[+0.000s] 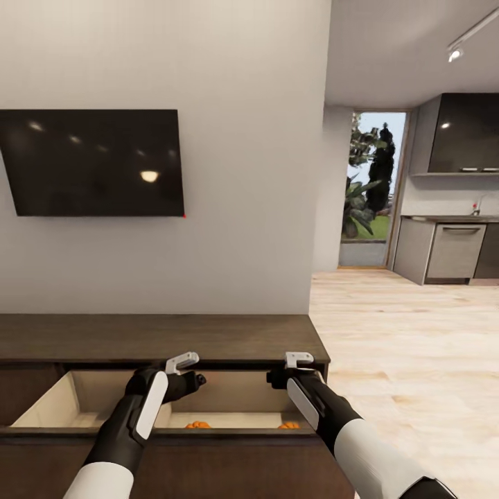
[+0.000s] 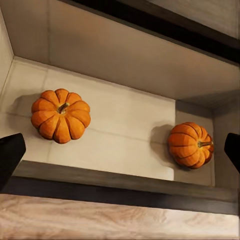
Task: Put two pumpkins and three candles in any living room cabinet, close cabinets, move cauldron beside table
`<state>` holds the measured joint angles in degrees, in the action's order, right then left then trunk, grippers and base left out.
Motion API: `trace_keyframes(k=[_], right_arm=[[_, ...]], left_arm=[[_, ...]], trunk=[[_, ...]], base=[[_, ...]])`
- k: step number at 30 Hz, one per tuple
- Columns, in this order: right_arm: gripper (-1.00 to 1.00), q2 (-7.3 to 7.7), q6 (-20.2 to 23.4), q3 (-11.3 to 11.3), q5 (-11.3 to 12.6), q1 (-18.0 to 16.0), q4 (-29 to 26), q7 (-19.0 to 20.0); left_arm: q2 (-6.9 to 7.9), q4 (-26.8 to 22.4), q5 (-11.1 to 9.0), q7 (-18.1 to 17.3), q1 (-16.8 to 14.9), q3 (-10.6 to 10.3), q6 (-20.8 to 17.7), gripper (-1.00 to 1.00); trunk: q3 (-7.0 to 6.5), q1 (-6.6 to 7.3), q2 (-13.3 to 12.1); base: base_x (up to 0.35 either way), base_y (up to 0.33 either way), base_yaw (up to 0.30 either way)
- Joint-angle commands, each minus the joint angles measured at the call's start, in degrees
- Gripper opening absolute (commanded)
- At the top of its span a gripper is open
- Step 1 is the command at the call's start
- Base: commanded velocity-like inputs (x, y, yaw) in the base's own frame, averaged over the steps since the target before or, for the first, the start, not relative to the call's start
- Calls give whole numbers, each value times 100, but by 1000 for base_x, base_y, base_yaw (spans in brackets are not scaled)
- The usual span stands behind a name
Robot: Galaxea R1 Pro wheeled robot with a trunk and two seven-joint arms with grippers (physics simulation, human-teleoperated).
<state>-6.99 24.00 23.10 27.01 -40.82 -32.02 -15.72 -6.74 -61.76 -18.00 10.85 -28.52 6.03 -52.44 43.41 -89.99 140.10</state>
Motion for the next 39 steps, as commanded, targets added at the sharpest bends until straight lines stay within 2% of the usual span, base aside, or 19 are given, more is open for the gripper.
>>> trace_keyframes(k=[1, 10, 30, 39], right_arm=[[100, 5, 54, 35, 60, -5, -11, -55], [100, 5, 140, 28, 63, -5, -58, -54], [100, 5, 140, 28, 67, -5, -85, -53], [100, 5, 140, 28, 67, -5, -83, -51]], left_arm=[[-4, -11, -61, 49, -4, 12, -78, 100], [66, -18, -63, 41, -13, 12, -213, 100], [55, 4, -58, 47, -12, 12, -214, 100], [59, -2, -55, 49, -8, 1, -207, 100]], trunk=[[-11, 24, -38], [-173, 222, -399], [-532, 661, -1201], [-532, 661, -1201]], base=[[-17, 0, 0], [-3, 0, 0], [-92, 0, 0], [-52, -27, 0]])
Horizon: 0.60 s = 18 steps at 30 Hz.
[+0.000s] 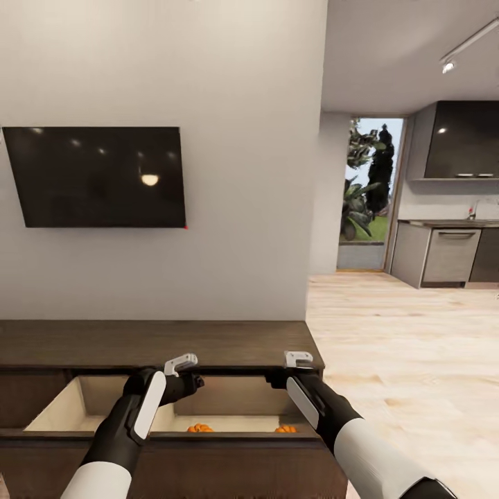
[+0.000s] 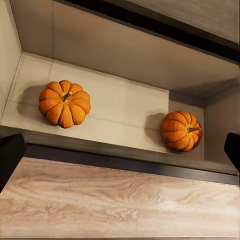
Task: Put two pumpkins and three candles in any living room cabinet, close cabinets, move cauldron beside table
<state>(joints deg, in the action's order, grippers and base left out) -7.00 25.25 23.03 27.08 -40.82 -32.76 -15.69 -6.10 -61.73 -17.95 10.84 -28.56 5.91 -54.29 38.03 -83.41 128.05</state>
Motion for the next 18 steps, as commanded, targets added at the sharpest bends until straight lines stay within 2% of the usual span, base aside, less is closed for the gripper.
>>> trace_keyframes(k=[1, 5, 10, 18], right_arm=[[100, 5, 15, 35, 60, -5, -9, -53], [100, 5, 15, 37, 59, -5, -11, -50], [100, 5, 15, 35, 60, -5, -12, -50], [100, 5, 15, 36, 60, -5, -12, -48]], left_arm=[[-5, -6, -53, 50, -6, 10, -22, 100], [-3, -6, -51, 50, -4, 7, -21, 100], [-5, -6, -51, 50, -4, 4, -21, 100], [-5, -6, -52, 50, -2, 0, -21, 100]], trunk=[[7, 3, 4], [7, 3, 4], [7, 3, 4], [7, 3, 4]], base=[[-232, -157, 0], [-180, -191, 0], [-63, -166, 0], [-69, -250, 0]])
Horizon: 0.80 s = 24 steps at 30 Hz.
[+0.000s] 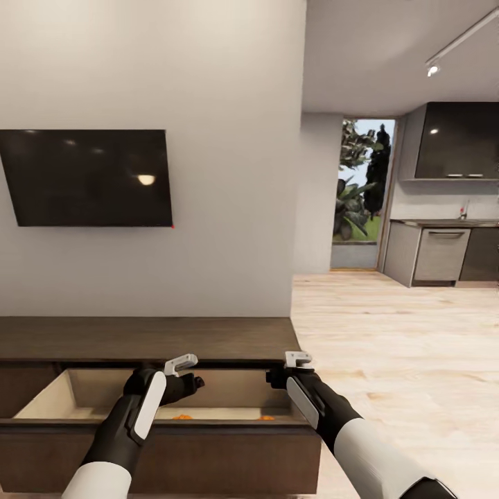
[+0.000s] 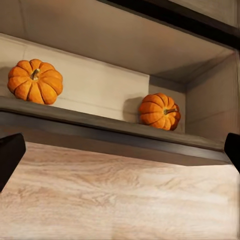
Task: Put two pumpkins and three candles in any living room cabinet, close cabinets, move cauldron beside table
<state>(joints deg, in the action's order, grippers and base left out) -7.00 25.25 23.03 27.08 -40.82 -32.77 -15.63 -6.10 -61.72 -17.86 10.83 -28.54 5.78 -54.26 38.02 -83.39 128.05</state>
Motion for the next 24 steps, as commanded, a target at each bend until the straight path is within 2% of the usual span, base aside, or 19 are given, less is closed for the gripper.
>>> trace_keyframes(k=[1, 6, 17, 24], right_arm=[[100, 5, 15, 36, 60, -5, -10, -54], [100, 5, 15, 36, 61, -5, -10, -54], [100, 5, 15, 35, 59, -5, -9, -54], [100, 5, 13, 37, 61, -5, -8, -54]], left_arm=[[-6, -6, -63, 50, -4, 16, -23, 100], [-6, -21, -68, 50, -5, 19, -23, 100], [-6, -171, -69, 50, -3, 37, -23, 100], [-6, -180, -61, 50, -3, 38, -23, 100]], trunk=[[7, 1, 4], [7, 1, 4], [-190, 243, -438], [-316, 396, -718]], base=[[-13, -101, 0], [-5, -37, 0], [-3, -2, 0], [-177, 0, 0]])
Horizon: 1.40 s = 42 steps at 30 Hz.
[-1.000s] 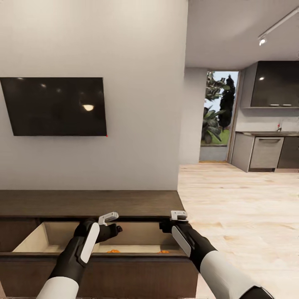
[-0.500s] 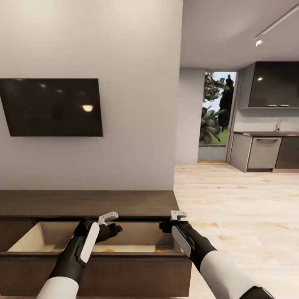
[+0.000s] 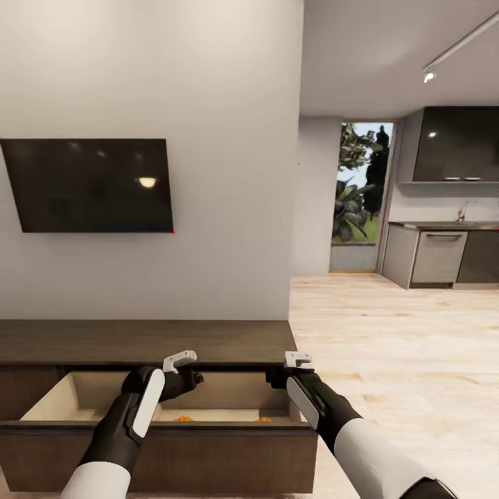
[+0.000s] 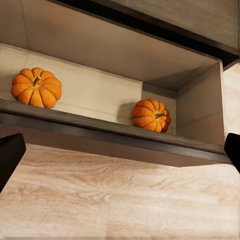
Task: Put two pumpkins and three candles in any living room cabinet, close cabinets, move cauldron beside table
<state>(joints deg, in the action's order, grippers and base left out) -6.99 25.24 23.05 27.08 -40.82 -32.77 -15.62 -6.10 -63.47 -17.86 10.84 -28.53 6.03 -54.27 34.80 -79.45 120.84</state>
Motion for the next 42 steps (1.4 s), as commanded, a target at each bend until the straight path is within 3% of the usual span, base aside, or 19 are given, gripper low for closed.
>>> trace_keyframes(k=[1, 14, 42], right_arm=[[100, 5, 14, 34, 61, -5, -9, -55], [100, 5, 12, 39, 60, -5, -10, -55], [100, 5, 10, 40, 60, -5, -10, -55]], left_arm=[[-5, -3, -60, 49, -4, 12, -22, 100], [4, -215, -72, 49, -4, -5, -13, 100], [0, -219, -58, 49, -4, -29, -13, 100]], trunk=[[-11, 24, -38], [-11, 24, -38], [-11, 24, -38]], base=[[-68, 0, 0], [-36, -60, 0], [-160, -56, 0]])
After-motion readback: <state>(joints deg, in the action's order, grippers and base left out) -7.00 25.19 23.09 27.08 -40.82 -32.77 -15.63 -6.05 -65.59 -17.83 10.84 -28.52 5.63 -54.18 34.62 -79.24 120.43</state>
